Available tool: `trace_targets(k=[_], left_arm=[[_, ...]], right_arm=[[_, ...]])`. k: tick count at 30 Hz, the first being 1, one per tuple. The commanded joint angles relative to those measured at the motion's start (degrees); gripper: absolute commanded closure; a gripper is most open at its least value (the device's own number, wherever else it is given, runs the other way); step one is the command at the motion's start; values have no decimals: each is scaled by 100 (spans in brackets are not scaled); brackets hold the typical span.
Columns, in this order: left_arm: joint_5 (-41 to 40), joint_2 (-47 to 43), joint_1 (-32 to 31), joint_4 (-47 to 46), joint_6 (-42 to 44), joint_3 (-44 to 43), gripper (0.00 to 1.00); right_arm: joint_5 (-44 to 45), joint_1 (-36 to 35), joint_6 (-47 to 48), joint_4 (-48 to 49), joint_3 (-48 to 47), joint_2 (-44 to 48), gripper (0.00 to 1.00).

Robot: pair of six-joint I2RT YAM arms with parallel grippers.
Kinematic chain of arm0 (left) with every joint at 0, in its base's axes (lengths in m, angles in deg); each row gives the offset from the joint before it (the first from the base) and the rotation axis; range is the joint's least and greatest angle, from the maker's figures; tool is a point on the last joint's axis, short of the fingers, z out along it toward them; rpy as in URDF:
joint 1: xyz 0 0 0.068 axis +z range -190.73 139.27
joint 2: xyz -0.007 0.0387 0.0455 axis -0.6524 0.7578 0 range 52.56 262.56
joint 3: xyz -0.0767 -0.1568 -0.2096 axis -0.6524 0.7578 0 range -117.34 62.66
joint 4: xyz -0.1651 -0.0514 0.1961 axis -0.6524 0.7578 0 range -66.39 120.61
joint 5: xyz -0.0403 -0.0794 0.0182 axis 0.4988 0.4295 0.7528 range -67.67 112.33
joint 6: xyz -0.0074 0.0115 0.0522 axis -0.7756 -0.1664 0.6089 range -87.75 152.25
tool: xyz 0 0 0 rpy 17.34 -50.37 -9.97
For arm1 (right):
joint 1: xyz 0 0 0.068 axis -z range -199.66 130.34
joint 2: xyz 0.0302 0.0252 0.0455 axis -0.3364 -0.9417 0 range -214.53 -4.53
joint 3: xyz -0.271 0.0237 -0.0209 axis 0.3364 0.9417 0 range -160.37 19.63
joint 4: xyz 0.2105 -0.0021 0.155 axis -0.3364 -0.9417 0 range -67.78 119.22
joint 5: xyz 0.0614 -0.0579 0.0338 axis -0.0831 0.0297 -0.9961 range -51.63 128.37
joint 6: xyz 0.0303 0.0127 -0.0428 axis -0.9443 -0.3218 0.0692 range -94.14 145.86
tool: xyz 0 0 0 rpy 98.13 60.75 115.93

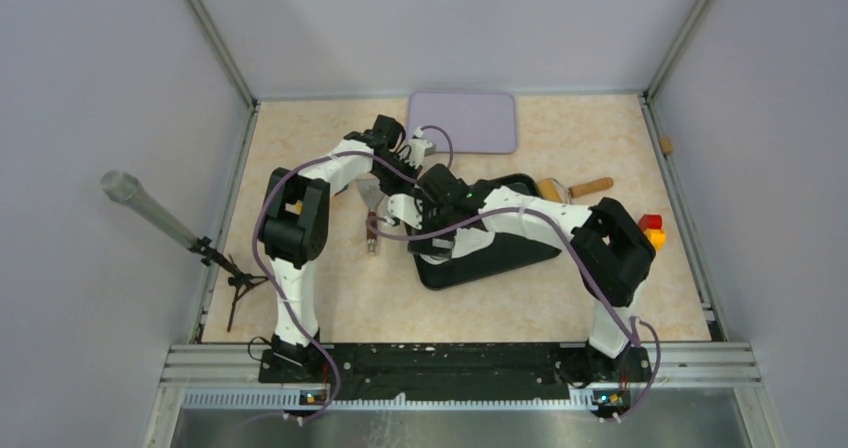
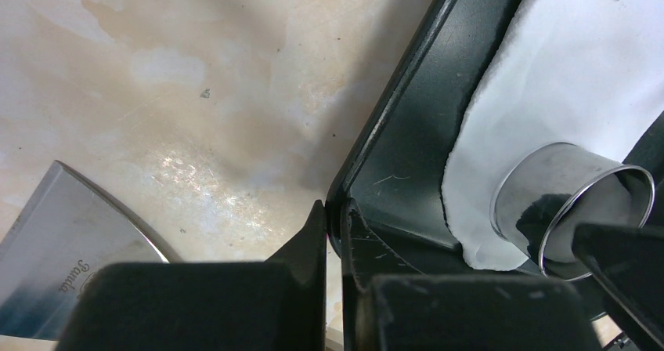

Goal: Roll out the dumpling wrappers from the dough
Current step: Press the dumpling wrapper on the work surface.

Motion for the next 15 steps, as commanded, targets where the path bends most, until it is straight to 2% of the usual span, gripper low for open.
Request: trace_targets(k=[1,3,5,8,10,13,15], left_arm=[[62,-117,-66,17,-28,117,100],[62,-133,-69,13,-35,93,100],[42,-169,-63,20,-62,62,92],[33,-286,-13,35,-102,-36,66],[31,-431,44,8,-151,-88,55],[-32,-673,111,-15,-211,-103,32],[-136,-852,138,12,-176,-75,22]], right_arm=[[-665,218,-185,-250,-641,216,4],[-845,284,-215,-319,-760,365,4],[-1018,363,-222,-469,-843,556,4],[-1362,529,-225,-611,-733,994,4],[-1505,592,-168,-413,-304,1431,4],[-1308,610,-51,109,379,1887,3],[-1226,608,10,299,667,1970,5]])
